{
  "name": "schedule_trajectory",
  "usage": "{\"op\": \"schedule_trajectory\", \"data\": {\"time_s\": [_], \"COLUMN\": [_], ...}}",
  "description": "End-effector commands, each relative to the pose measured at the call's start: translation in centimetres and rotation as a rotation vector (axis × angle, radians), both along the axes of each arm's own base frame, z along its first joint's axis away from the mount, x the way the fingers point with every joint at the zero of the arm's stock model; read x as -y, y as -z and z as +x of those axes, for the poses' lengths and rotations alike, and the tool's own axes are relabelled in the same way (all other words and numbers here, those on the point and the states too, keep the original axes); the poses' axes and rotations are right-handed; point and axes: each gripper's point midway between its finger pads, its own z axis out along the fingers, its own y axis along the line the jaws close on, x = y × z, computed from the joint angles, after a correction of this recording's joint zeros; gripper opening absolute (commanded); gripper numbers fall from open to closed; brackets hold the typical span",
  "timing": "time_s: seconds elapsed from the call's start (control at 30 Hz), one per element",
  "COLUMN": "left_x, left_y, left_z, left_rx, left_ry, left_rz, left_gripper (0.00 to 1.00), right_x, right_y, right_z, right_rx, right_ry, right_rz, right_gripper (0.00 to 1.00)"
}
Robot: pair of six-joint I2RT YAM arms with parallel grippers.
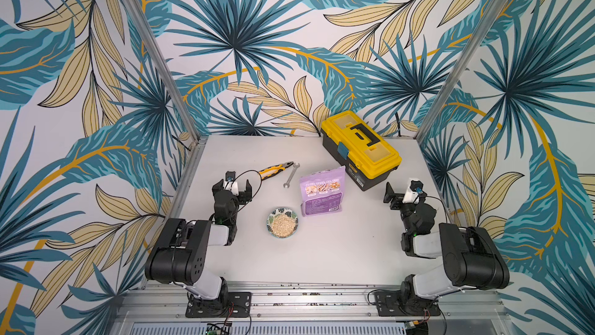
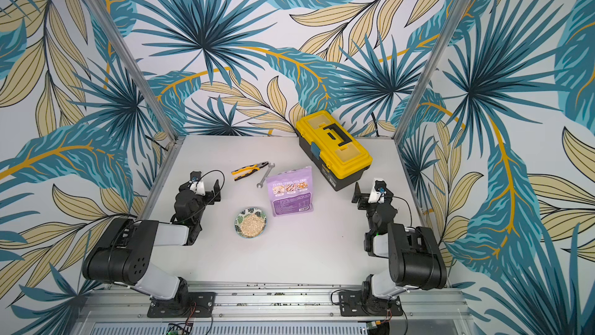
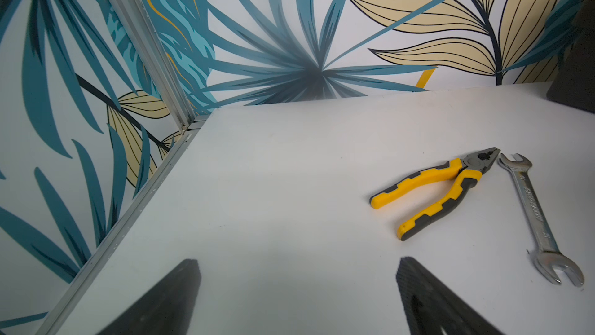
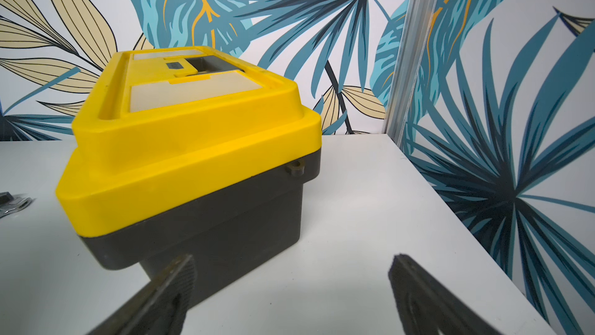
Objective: Pour the oats into the breakfast bowl
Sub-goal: Reset both arms
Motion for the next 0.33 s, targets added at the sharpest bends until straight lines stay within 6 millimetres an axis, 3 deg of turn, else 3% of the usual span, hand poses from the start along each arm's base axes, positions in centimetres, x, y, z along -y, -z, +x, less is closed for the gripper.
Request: {"op": "schedule_trajectory", "data": {"time_s": [0.0,0.3], "left_x": [-0.18,-0.14], "left_y": [0.52,0.52], "left_z": [-0.23,-0.22], "left_rx": [-0.012,-0.013], "left_ry": [0.0,0.003], "left_rz": [-0.006,-0.005], "left_gripper": [1.0,1.0], "right_x": [0.02,0.04], "right_y": [-0.03,0.01], "right_z": [-0.05,-0.05], "right_rx": [0.0,-0.001], "right_ry": [-0.004,-0.002], "right_rz": [0.008,0.008], "right_gripper": [0.99,0.99]}}
